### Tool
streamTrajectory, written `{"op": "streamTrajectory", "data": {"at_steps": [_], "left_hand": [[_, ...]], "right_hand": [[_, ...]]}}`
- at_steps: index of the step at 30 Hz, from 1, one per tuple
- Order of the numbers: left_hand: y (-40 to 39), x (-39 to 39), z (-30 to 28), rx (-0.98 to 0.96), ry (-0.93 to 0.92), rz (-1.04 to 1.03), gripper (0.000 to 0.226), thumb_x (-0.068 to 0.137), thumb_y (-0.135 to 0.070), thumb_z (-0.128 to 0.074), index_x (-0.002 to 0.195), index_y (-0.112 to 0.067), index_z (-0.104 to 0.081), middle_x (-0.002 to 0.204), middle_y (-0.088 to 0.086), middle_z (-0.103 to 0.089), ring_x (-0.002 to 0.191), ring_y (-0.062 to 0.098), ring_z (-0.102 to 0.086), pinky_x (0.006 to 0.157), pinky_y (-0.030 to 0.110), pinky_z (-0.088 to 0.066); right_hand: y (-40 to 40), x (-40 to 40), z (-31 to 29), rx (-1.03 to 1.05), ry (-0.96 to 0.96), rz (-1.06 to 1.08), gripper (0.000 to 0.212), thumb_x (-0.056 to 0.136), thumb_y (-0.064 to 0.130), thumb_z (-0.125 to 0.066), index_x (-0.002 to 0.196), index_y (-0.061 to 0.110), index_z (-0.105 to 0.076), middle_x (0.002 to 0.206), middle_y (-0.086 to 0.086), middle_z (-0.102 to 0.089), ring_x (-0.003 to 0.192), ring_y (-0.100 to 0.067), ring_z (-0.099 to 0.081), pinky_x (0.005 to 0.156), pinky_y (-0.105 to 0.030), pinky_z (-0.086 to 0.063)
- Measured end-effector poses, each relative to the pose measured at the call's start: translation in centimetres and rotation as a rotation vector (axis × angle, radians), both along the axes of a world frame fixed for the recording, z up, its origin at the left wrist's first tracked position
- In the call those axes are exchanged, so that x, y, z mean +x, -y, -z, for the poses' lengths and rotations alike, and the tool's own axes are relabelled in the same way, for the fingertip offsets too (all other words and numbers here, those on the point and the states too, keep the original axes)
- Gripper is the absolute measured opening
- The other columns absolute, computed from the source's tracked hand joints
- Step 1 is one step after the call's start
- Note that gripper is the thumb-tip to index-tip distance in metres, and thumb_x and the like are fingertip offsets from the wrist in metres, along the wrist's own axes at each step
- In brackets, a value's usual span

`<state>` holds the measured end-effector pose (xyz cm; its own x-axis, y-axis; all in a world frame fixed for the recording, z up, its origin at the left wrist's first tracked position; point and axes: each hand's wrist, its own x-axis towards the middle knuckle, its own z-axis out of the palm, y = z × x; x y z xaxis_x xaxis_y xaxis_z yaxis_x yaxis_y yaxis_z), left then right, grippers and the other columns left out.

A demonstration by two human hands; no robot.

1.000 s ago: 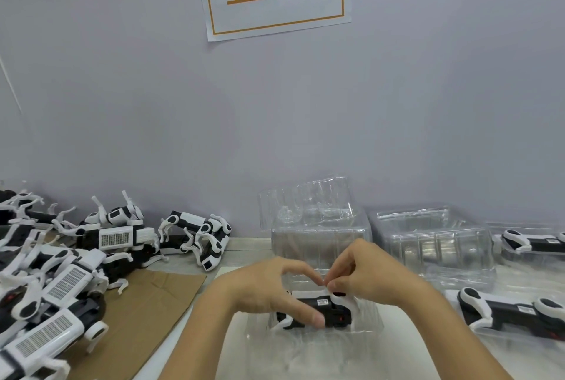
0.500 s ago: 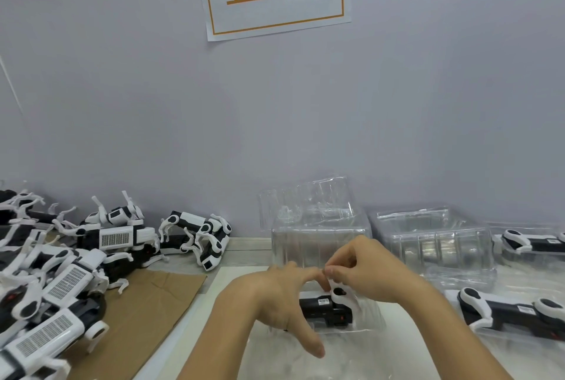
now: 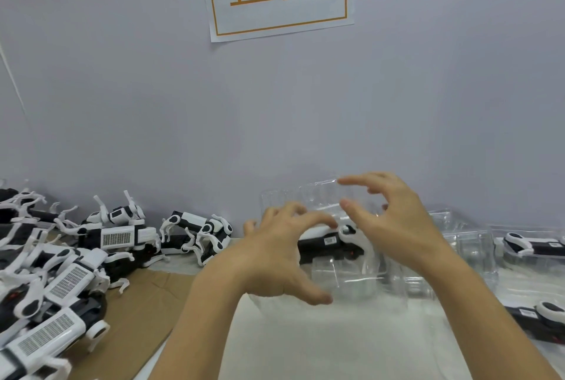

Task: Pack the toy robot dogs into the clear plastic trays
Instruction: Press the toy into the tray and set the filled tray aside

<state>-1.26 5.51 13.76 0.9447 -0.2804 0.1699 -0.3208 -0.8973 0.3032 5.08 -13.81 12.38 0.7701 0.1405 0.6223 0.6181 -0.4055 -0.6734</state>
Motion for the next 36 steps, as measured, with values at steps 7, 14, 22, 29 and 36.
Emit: {"op": "streamTrajectory", "data": {"at_steps": [7, 14, 22, 29, 36], "left_hand": [[0.3, 0.1, -0.5, 0.060, 0.413, -0.073, 0.087, 0.059, -0.059, -0.083, 0.132, -0.051, -0.035, 0.151, -0.017, -0.014, 0.145, 0.014, -0.008, 0.118, 0.053, -0.004], [0.7, 0.1, -0.6, 0.157, 0.651, -0.098, 0.081, 0.055, -0.061, -0.080, 0.129, -0.037, -0.054, 0.155, -0.001, -0.029, 0.142, 0.026, -0.017, 0.113, 0.064, -0.005], [1.2, 0.2, -0.5, 0.170, 0.793, -0.139, 0.082, 0.048, -0.047, -0.092, 0.123, -0.030, -0.063, 0.149, 0.007, -0.043, 0.138, 0.038, -0.034, 0.108, 0.069, -0.015], [1.1, 0.6, -0.2, 0.156, 0.841, -0.124, 0.082, 0.051, -0.046, -0.091, 0.126, -0.031, -0.061, 0.151, 0.005, -0.040, 0.139, 0.035, -0.030, 0.109, 0.068, -0.014], [-0.2, 1.7, 1.3, -0.435, 0.610, -0.083, 0.073, 0.050, -0.065, -0.078, 0.118, -0.055, -0.053, 0.147, -0.024, -0.031, 0.139, 0.004, -0.025, 0.116, 0.051, -0.019]], "right_hand": [[0.5, -0.9, -1.4, -0.045, -0.011, -0.022, 0.065, 0.085, 0.044, -0.070, 0.142, 0.051, -0.039, 0.136, 0.019, -0.038, 0.132, -0.004, -0.035, 0.105, -0.028, -0.030], [0.7, -0.7, -1.2, 0.043, 0.114, -0.051, 0.057, 0.086, 0.033, -0.075, 0.133, 0.049, -0.047, 0.129, 0.032, -0.042, 0.118, 0.017, -0.039, 0.094, -0.017, -0.037], [0.4, -0.5, -1.1, 0.110, 0.198, -0.048, 0.060, 0.085, 0.030, -0.075, 0.135, 0.048, -0.048, 0.133, 0.030, -0.043, 0.124, 0.013, -0.040, 0.089, -0.012, -0.036], [0.3, -0.7, -1.3, 0.128, 0.194, -0.049, 0.061, 0.087, 0.031, -0.073, 0.139, 0.047, -0.045, 0.133, 0.031, -0.042, 0.126, 0.012, -0.039, 0.094, -0.013, -0.037], [1.1, -1.3, -1.9, 0.375, 0.103, -0.119, 0.046, 0.091, 0.055, -0.049, 0.136, 0.044, -0.051, 0.135, 0.013, -0.054, 0.123, -0.002, -0.051, 0.097, -0.026, -0.043]]}}
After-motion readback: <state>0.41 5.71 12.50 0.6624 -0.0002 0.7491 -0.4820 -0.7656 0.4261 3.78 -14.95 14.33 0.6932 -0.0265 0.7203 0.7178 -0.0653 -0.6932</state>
